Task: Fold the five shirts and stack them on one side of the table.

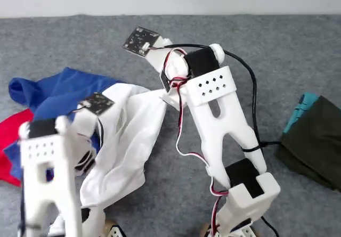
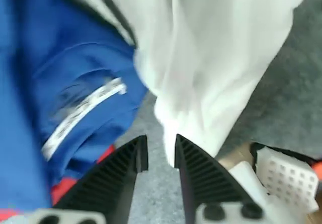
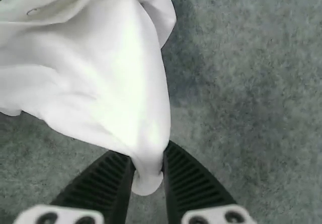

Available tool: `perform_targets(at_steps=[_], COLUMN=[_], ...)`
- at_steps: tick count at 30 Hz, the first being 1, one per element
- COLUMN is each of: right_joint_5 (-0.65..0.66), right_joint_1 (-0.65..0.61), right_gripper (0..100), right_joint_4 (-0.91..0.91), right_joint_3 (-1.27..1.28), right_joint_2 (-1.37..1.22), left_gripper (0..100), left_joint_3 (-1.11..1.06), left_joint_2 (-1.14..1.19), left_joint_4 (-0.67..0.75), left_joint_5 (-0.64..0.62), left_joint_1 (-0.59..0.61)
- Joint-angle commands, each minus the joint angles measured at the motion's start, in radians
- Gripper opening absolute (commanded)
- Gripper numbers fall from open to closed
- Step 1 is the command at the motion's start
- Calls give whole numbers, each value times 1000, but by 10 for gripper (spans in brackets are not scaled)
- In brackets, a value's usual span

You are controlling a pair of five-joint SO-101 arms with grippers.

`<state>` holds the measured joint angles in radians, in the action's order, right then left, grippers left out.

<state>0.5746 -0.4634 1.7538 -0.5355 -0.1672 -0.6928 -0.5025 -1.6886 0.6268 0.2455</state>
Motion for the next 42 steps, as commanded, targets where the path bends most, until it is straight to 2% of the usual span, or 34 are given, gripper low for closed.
perform_targets(at_steps=[1,6,12,16,21,28,31,35,42], right_joint_5=[-28,-41,-37,-35,-34,-8,-8,-14,-14], right_joint_1=[90,168,191,234,337,461,479,476,478], right_gripper=[10,10,10,10,10,10,10,10,10], right_joint_4=[-5,-4,13,2,-44,-53,-54,-54,-44], right_joint_3=[11,11,11,11,11,11,15,15,15], right_joint_2=[50,22,38,28,28,27,27,27,27], left_gripper=[105,105,104,104,104,104,104,104,104], left_joint_3=[35,36,64,186,410,585,593,588,509], left_joint_2=[127,219,422,572,674,643,589,537,531], left_joint_4=[48,130,239,262,230,84,18,-51,-64], left_joint_5=[12,11,-28,-92,-189,-201,-196,-196,-198], left_joint_1=[-74,-201,-216,-215,-219,-233,-298,-450,-683])
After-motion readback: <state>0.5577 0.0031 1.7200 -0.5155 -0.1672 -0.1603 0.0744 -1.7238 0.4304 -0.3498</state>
